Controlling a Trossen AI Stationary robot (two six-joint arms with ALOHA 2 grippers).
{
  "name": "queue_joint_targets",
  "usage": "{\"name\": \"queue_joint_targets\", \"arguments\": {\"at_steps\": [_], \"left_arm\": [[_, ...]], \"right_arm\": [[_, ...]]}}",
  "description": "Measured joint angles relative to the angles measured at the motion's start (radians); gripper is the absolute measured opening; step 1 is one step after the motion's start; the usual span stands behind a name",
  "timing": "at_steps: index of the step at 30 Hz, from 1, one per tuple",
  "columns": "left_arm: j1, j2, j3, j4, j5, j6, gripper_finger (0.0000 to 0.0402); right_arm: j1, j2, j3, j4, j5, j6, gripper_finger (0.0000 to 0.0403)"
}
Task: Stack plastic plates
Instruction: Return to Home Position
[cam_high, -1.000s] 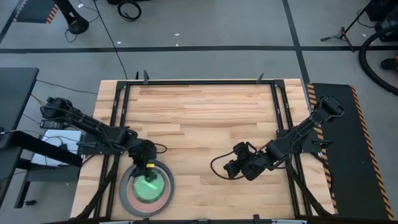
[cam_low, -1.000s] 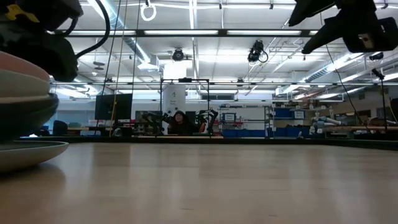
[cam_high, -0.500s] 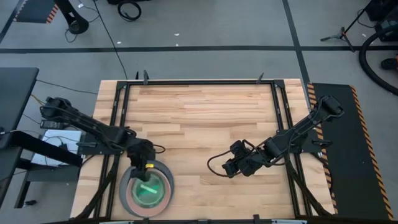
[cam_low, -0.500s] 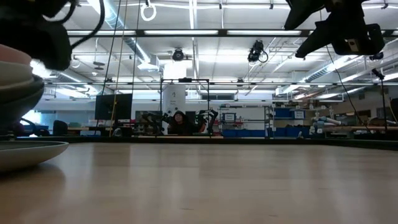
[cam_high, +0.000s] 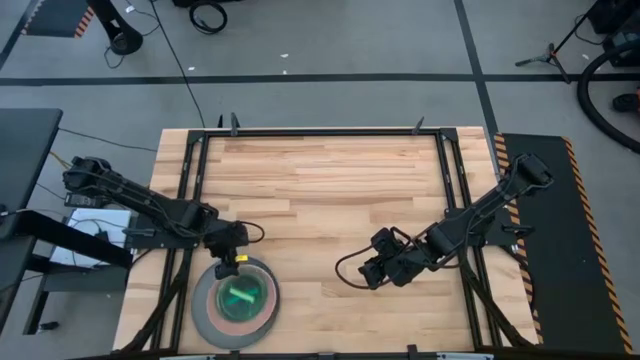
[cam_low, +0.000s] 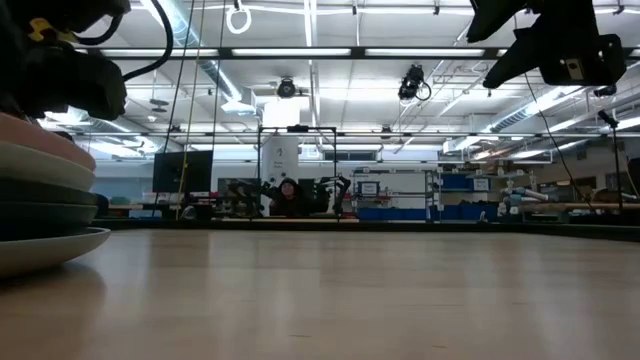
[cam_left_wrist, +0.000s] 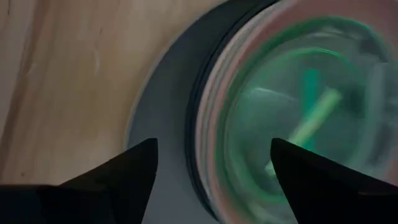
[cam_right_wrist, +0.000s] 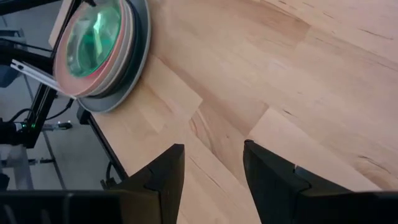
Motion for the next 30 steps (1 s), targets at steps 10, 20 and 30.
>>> {"name": "queue_joint_targets", "arguments": {"at_steps": [10, 20, 30], "left_arm": [[-0.006, -0.006, 0.048, 0.082, -0.048, -0.070, 0.0315], [-0.127, -0.006, 0.319, 0.089, -0.277, -0.062, 0.0315], [-0.276, -0.006, 0.339, 0.284, -0.518, -0.103, 0.0315]], "right_arm": [[0.028, 0.000, 0.000, 0.000, 0.001, 0.010, 0.0171], [0.029, 0.000, 0.000, -0.006, 0.057, 0.001, 0.0171], [0.029, 0.000, 0.000, 0.001, 0.114, -0.061, 0.0171]]}}
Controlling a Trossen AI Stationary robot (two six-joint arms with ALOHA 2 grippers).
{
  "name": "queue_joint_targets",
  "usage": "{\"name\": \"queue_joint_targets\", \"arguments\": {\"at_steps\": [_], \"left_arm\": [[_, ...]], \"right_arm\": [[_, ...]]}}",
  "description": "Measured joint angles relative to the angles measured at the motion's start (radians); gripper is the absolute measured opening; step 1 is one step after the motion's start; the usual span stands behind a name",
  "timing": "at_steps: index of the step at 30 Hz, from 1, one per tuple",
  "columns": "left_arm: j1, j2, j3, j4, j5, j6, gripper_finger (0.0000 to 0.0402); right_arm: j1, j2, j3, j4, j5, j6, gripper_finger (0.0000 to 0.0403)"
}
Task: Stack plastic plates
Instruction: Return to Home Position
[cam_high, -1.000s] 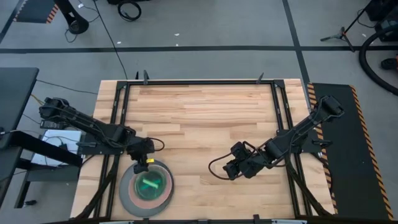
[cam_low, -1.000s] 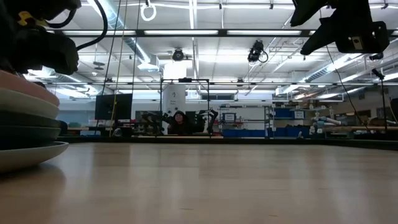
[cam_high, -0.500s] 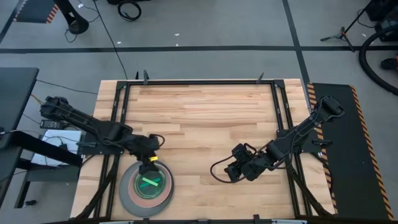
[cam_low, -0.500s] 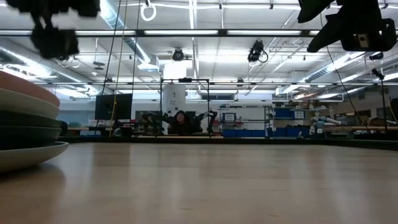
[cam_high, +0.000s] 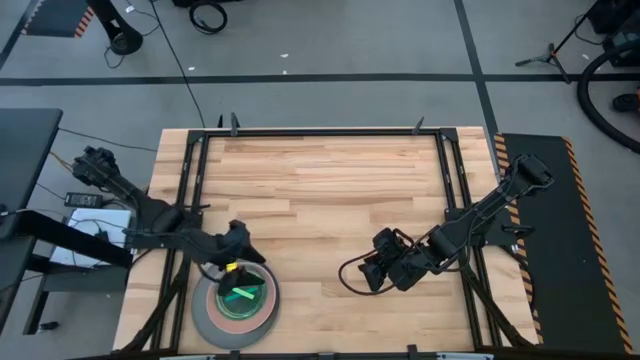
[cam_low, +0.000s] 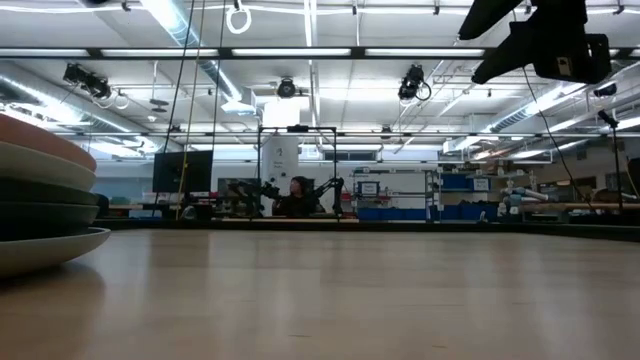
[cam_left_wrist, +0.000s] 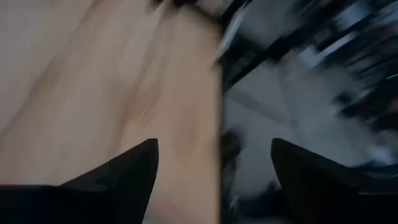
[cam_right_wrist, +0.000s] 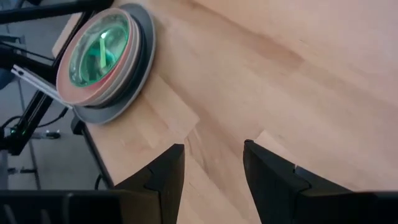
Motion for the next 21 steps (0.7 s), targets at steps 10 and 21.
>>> {"name": "queue_joint_targets", "arguments": {"at_steps": [10, 21], "left_arm": [[0.127, -0.028, 0.000, 0.422, 0.133, 0.354, 0.0264], [0.328, -0.018, -0.001, 0.435, 0.145, 0.428, 0.0056]], "right_arm": [[-0.072, 0.000, 0.000, 0.047, 0.133, -0.106, 0.0171], [-0.282, 0.000, 0.000, 0.290, 0.021, -0.334, 0.0169]]}}
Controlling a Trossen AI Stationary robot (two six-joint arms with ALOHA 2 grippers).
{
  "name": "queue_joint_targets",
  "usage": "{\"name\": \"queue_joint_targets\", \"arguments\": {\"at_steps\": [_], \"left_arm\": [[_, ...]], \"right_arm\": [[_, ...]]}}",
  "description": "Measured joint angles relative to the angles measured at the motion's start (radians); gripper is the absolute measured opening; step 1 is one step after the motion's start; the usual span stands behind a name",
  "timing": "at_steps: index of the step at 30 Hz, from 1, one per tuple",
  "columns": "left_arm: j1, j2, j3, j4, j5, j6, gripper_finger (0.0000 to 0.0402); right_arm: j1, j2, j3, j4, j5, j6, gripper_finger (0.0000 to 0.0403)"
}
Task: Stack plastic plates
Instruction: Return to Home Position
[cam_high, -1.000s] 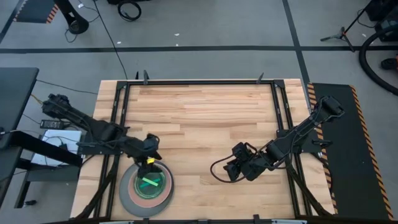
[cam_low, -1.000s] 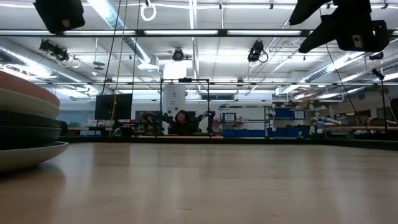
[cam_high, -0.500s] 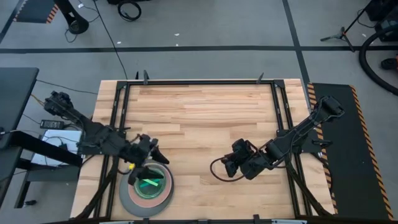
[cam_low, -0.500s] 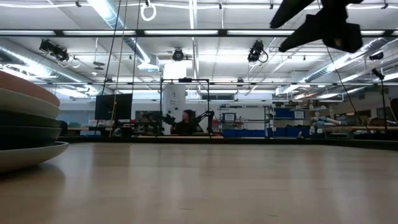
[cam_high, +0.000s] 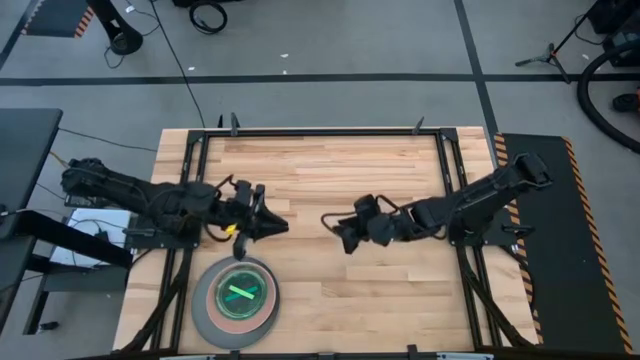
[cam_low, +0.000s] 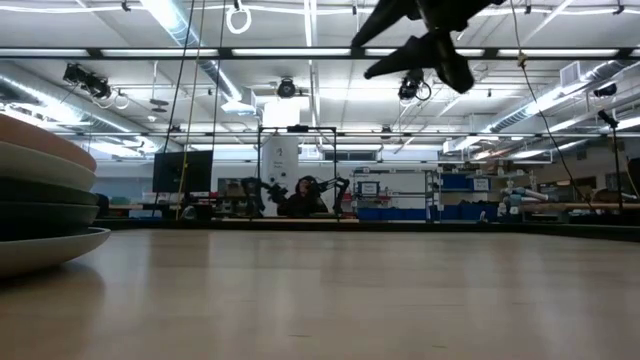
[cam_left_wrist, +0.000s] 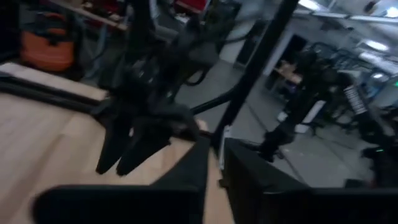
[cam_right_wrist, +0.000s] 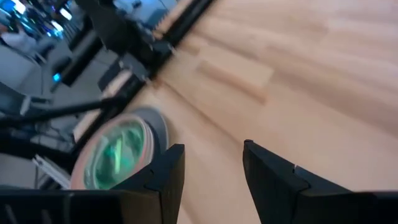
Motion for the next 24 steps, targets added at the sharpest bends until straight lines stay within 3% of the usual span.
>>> {"name": "queue_joint_targets", "arguments": {"at_steps": [3, 7, 13, 18, 24], "left_arm": [[0.044, 0.000, -0.003, -0.012, 0.001, -0.002, 0.0011], [0.127, 0.000, -0.009, -0.023, 0.025, 0.002, 0.0012], [0.309, -0.004, -0.009, -0.019, 0.210, 0.006, 0.0006], [0.449, -0.004, -0.009, 0.006, 0.216, 0.006, 0.0009], [0.526, -0.004, -0.009, 0.097, 0.216, 0.003, 0.0012]], "right_arm": [[-0.034, 0.000, 0.000, 0.049, -0.001, -0.053, 0.0169], [-0.083, 0.000, 0.000, 0.062, -0.067, -0.142, 0.0169], [-0.179, -0.006, 0.000, 0.091, -0.241, -0.347, 0.0169], [-0.296, -0.086, 0.000, 0.101, -0.421, -0.526, 0.0169], [-0.446, -0.238, 0.000, 0.113, -0.463, -0.772, 0.0169]]}}
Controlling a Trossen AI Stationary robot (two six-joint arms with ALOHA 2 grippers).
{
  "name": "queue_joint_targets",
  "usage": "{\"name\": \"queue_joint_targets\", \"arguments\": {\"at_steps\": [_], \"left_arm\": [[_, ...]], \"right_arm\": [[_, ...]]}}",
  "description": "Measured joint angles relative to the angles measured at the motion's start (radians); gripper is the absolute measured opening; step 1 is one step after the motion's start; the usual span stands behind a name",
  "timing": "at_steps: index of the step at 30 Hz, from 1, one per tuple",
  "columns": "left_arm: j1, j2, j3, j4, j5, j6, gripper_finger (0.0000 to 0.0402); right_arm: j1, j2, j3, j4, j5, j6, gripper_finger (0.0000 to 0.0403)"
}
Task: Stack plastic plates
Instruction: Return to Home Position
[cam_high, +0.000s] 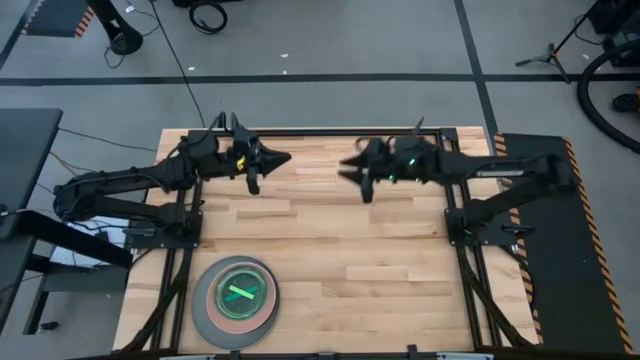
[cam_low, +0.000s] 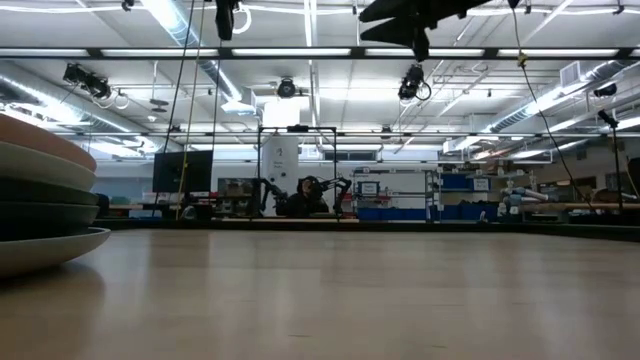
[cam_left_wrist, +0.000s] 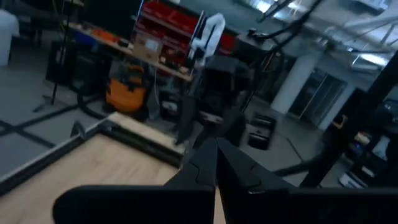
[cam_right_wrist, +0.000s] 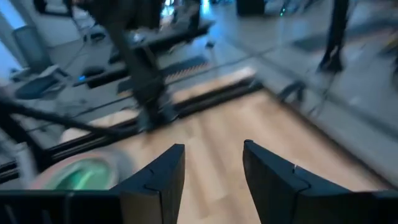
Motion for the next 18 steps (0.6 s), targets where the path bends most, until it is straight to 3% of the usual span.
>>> {"name": "queue_joint_targets", "arguments": {"at_steps": [5, 10, 15, 18], "left_arm": [[0.000, 0.000, 0.000, 0.043, 0.002, -0.036, 0.0012], [0.001, 0.000, 0.000, 0.055, 0.002, -0.091, 0.0013], [-0.002, 0.000, 0.000, 0.064, 0.003, -0.117, 0.0013], [-0.010, 0.000, 0.000, 0.083, 0.011, -0.048, 0.0013]], "right_arm": [[-0.102, -0.057, 0.000, -0.002, -0.019, -0.108, 0.0169], [-0.131, -0.037, 0.000, 0.042, -0.086, -0.114, 0.0155], [-0.100, 0.015, 0.000, 0.163, -0.145, -0.072, 0.0109], [-0.076, 0.026, 0.000, 0.222, -0.149, -0.031, 0.0065]]}}
